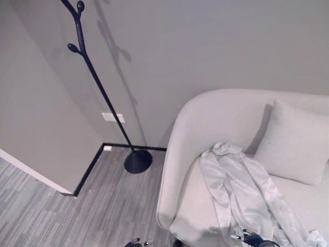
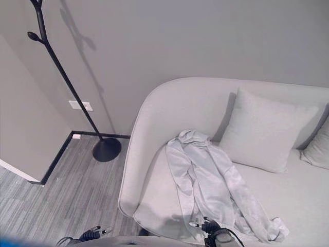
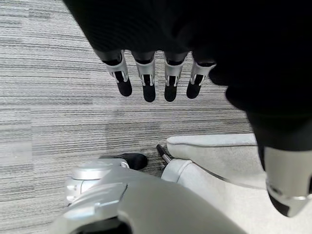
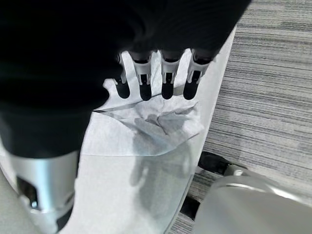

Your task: Hang the clothes on the sofa on the clothes rack.

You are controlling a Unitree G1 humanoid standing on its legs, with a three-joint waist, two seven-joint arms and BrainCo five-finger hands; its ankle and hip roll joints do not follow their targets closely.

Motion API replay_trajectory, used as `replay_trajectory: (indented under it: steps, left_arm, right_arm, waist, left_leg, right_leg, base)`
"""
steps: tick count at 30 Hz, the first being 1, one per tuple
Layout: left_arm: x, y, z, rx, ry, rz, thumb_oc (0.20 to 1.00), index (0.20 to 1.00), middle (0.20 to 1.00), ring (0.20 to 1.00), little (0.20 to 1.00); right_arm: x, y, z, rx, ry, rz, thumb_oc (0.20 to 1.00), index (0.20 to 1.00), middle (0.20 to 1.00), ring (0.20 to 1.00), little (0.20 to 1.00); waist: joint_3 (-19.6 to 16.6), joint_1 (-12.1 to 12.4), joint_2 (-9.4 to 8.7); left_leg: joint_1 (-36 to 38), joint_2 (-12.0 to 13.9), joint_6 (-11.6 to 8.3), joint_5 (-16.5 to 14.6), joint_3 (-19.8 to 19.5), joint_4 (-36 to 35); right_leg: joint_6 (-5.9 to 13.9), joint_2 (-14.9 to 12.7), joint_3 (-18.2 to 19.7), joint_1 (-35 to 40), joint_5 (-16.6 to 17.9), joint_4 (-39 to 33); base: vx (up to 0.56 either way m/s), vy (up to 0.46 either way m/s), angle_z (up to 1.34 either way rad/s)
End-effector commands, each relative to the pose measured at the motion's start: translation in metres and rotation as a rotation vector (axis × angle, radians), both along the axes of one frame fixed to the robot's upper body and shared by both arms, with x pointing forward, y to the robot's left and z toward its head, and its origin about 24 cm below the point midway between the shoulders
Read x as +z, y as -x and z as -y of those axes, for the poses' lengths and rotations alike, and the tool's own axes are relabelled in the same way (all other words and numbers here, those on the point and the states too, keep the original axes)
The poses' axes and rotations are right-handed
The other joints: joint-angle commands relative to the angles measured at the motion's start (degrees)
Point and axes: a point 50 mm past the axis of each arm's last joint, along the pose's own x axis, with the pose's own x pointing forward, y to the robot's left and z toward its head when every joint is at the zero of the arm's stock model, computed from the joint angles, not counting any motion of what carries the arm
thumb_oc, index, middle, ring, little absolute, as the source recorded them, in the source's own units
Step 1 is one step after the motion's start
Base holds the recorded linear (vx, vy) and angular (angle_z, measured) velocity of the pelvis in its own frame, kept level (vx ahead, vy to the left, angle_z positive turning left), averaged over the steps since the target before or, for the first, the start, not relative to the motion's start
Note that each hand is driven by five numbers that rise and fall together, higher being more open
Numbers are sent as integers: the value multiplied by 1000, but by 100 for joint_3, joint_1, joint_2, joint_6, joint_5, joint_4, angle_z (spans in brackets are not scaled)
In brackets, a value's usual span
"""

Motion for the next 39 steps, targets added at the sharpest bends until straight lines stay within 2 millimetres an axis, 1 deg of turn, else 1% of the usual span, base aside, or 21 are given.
replay_trajectory:
  steps: [1,2,3,6,7,8,9,11,13,16,17,18,19,20,21,24,25,27,29,36,39]
  left_arm:
    - [3,-18,-4,-36,-29,24,1000,1000,1000,1000,1000]
    - [4,-20,-5,-31,-31,29,1000,1000,1000,1000,1000]
    - [7,-31,-8,-16,-36,69,1000,1000,1000,1000,1000]
    - [9,-34,-9,-16,-38,85,1000,1000,1000,1000,1000]
    - [10,-38,-10,-12,-40,97,1000,1000,1000,1000,1000]
    - [14,-51,-10,-8,-41,144,1000,1000,1000,1000,1000]
    - [14,-51,-10,-8,-41,144,1000,1000,1000,1000,1000]
    - [17,-58,-9,-12,-42,172,1000,1000,1000,1000,1000]
    - [19,-61,-11,-7,-46,191,1000,1000,1000,1000,1000]
    - [19,-62,-12,-16,-51,196,1000,1000,1000,1000,1000]
    - [20,-60,-15,-17,-62,190,1000,1000,1000,1000,1000]
    - [20,-61,-15,-4,-58,197,1000,1000,1000,1000,1000]
    - [20,-61,-15,-3,-58,197,1000,1000,1000,1000,1000]
    - [20,-63,-11,15,-49,213,1000,1000,1000,1000,1000]
    - [21,-68,-7,17,-38,231,1000,1000,1000,1000,1000]
    - [25,-83,6,12,1,289,1000,1000,1000,1000,1000]
    - [26,-86,10,9,12,302,1000,1000,1000,1000,1000]
    - [29,-95,17,-30,19,334,1000,1000,1000,1000,1000]
    - [30,-95,19,-54,26,346,1000,1000,1000,1000,1000]
    - [36,-100,17,-94,7,385,1000,1000,1000,1000,1000]
    - [49,-116,12,-100,-14,469,1000,1000,1000,1000,1000]
  right_arm:
    - [4,-12,3,66,25,30,1000,1000,1000,1000,1000]
    - [5,-15,1,75,22,38,1000,1000,1000,1000,1000]
    - [8,-30,-6,79,1,83,1000,1000,1000,1000,1000]
    - [9,-34,-14,84,-22,106,1000,1000,1000,1000,1000]
    - [10,-36,-16,88,-28,115,1000,1000,1000,1000,1000]
    - [10,-40,-21,105,-35,122,1000,1000,1000,1000,1000]
    - [10,-40,-21,105,-35,122,1000,1000,1000,1000,1000]
    - [12,-44,-21,113,-32,129,1000,1000,1000,1000,1000]
    - [12,-46,-21,119,-30,129,1000,1000,1000,1000,1000]
    - [11,-44,-22,126,-32,118,1000,1000,1000,1000,1000]
    - [10,-40,-24,132,-33,109,1000,1000,1000,1000,1000]
    - [11,-42,-25,141,-34,120,1000,1000,1000,1000,1000]
    - [11,-42,-25,141,-34,120,1000,1000,1000,1000,1000]
    - [11,-41,-21,140,-24,125,1000,1000,1000,1000,1000]
    - [13,-44,-17,131,-16,144,1000,1000,1000,1000,1000]
    - [19,-51,-2,81,19,183,1000,1000,1000,1000,1000]
    - [20,-52,3,72,36,184,1000,1000,1000,1000,1000]
    - [25,-56,12,71,70,206,1000,1000,1000,1000,1000]
    - [28,-61,15,93,89,221,1000,1000,1000,1000,1000]
    - [35,-73,16,105,122,279,1000,1000,1000,1000,1000]
    - [51,-95,13,135,134,388,1000,1000,1000,1000,1000]
  waist:
    - [53,224,-61]
    - [104,252,-55]
    - [303,310,-28]
    - [344,299,-28]
    - [345,292,-25]
    - [304,340,4]
    - [313,339,8]
    - [286,371,-16]
    - [271,340,-83]
    - [219,331,-225]
    - [177,371,-312]
    - [170,332,-354]
    - [170,329,-348]
    - [179,307,-281]
    - [204,276,-224]
    - [317,113,-141]
    - [344,86,-130]
    - [398,116,-118]
    - [391,122,-63]
    - [420,99,-30]
    - [541,71,-38]
  left_leg:
    - [188,35,-14,-359,-184,31]
    - [169,23,24,-365,-162,31]
    - [118,61,111,-323,-60,31]
    - [131,89,119,-310,-92,31]
    - [130,126,97,-306,-117,31]
    - [60,334,-14,-335,-186,31]
    - [74,337,-14,-341,-188,31]
    - [77,493,-113,-438,-240,31]
    - [195,614,-215,-557,-245,31]
    - [231,728,-375,-616,-183,31]
    - [242,829,-484,-633,-134,31]
    - [179,1118,-644,-546,-186,31]
    - [179,1126,-647,-548,-190,31]
    - [94,1452,-793,-409,-286,31]
    - [-9,1552,-831,-286,-340,31]
    - [-254,1694,-841,62,-72,57]
    - [-292,1674,-813,82,69,131]
    - [-539,1120,-660,1,-308,166]
    - [-532,881,-538,-76,-358,76]
    - [-465,755,-457,-156,-206,31]
    - [-514,687,-427,-201,-129,31]
  right_leg:
    - [549,-314,-103,-315,330,85]
    - [578,-354,-127,-413,342,248]
    - [702,-391,-122,-1009,261,1221]
    - [818,-535,-125,-1164,273,1521]
    - [821,-649,-96,-1172,295,1523]
    - [787,-1254,-56,-1108,534,1189]
    - [787,-1251,-60,-1091,531,1184]
    - [892,-1669,-19,-1158,864,816]
    - [1051,-1856,72,-1311,1225,484]
    - [1188,-1826,24,-1124,1234,130]
    - [1236,-1787,-93,-1067,1162,103]
    - [1204,-1590,-100,-1020,993,173]
    - [1200,-1583,-105,-1017,991,174]
    - [1059,-1276,-109,-1006,775,234]
    - [1001,-1139,-150,-978,680,231]
    - [848,-940,-385,-860,522,159]
    - [809,-918,-445,-820,495,119]
    - [777,-858,-413,-853,497,85]
    - [762,-761,-354,-881,497,85]
    - [791,-783,-206,-981,552,85]
    - [871,-896,-128,-1138,661,85]
  base:
    - [-39,45,-1]
    - [-163,77,-13]
    - [-157,52,-27]
    - [-40,-27,-54]
    - [66,-278,-15]
    - [60,-257,13]
    - [65,-318,24]
    - [86,-268,16]
    - [152,-353,-7]
    - [110,-291,-17]
    - [110,-419,16]
    - [111,-420,40]
    - [102,-571,51]
    - [27,-419,42]
    - [9,-523,37]
    - [-44,-228,16]
    - [-34,-177,43]
    - [-15,-135,20]
    - [12,-24,-3]
    - [7,62,-20]
    - [-41,97,-18]
